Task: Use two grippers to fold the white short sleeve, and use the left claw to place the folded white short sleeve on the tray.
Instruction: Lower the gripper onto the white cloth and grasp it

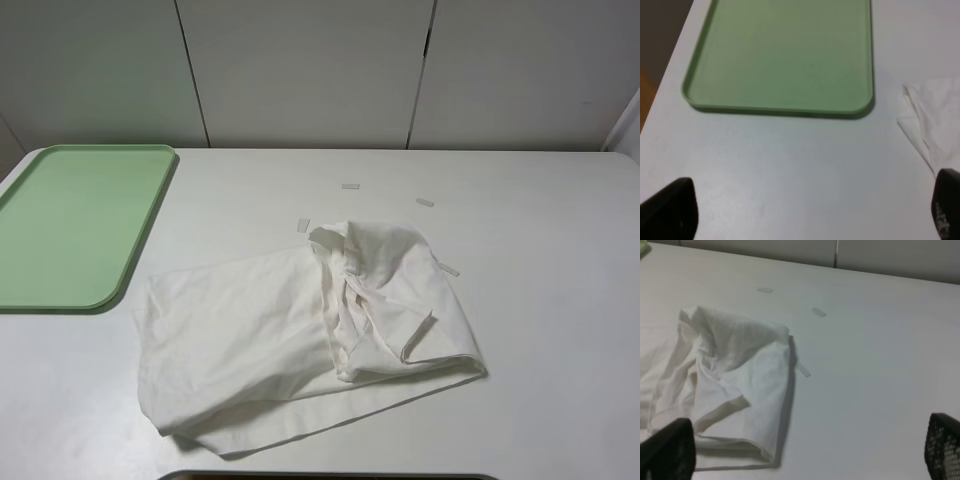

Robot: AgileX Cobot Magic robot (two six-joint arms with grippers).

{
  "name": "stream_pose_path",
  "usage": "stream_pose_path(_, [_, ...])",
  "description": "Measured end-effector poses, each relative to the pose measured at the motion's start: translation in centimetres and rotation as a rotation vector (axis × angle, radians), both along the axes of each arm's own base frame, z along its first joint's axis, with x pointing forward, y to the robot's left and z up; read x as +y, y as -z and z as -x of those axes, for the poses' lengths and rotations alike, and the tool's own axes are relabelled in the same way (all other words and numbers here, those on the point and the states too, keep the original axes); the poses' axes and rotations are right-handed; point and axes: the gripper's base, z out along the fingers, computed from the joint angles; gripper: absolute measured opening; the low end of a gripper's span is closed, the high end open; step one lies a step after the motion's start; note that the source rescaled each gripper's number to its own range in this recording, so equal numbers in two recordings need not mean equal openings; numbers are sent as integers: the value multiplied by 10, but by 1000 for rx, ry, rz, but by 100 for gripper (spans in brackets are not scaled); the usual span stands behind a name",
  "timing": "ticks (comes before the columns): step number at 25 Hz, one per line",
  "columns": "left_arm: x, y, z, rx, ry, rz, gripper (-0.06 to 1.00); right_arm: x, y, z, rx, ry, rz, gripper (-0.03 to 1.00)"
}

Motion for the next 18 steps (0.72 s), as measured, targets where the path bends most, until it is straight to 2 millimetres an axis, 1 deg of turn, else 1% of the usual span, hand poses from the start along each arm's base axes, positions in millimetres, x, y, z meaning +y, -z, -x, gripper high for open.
stream_pose_path(18, [0, 0, 0, 0, 2, 0, 92, 0, 0, 0, 0, 0, 0, 100])
